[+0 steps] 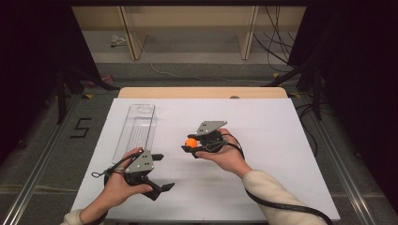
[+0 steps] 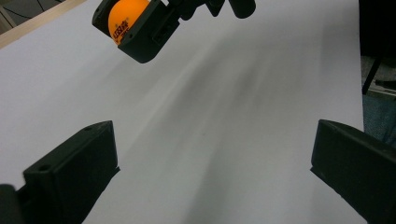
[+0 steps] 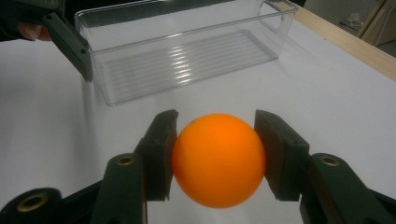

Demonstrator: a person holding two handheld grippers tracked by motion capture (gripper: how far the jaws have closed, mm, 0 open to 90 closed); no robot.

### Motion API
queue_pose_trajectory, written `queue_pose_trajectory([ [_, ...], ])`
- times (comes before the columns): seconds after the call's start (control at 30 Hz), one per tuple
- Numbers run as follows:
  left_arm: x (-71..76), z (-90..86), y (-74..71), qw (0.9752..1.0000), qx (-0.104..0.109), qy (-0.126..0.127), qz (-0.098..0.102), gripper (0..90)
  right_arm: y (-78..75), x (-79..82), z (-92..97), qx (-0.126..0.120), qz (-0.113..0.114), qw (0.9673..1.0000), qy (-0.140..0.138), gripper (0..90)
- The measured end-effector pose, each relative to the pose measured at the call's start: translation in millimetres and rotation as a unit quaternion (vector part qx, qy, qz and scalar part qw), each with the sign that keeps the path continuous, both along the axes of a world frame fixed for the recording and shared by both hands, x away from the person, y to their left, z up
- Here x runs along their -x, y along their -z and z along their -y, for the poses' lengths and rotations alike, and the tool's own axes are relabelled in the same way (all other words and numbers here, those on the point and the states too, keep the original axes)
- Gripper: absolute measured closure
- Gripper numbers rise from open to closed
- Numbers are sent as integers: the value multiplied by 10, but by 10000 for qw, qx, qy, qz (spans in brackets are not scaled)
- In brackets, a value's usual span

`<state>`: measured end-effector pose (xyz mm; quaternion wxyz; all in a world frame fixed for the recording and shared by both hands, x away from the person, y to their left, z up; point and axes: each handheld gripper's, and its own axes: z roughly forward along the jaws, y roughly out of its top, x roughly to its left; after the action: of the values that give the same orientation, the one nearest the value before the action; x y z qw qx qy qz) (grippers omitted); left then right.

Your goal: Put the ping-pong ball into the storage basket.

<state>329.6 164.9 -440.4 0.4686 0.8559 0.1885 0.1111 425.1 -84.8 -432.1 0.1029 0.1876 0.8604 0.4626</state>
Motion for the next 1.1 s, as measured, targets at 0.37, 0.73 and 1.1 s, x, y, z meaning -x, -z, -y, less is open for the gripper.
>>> queue_pose_trajectory([
  [0.37,1,1,3,10000,-6,5,-14,0,-15,-22,-33,-40,-12,10000,20,515],
  [0.73,1,0,2,10000,1,3,-15,0,-25,-50,-68,-47,-17,10000,23,515],
  [1.1,4,2,3,10000,-12,8,-15,0,-45,-75,-114,-60,-12,10000,31,515],
])
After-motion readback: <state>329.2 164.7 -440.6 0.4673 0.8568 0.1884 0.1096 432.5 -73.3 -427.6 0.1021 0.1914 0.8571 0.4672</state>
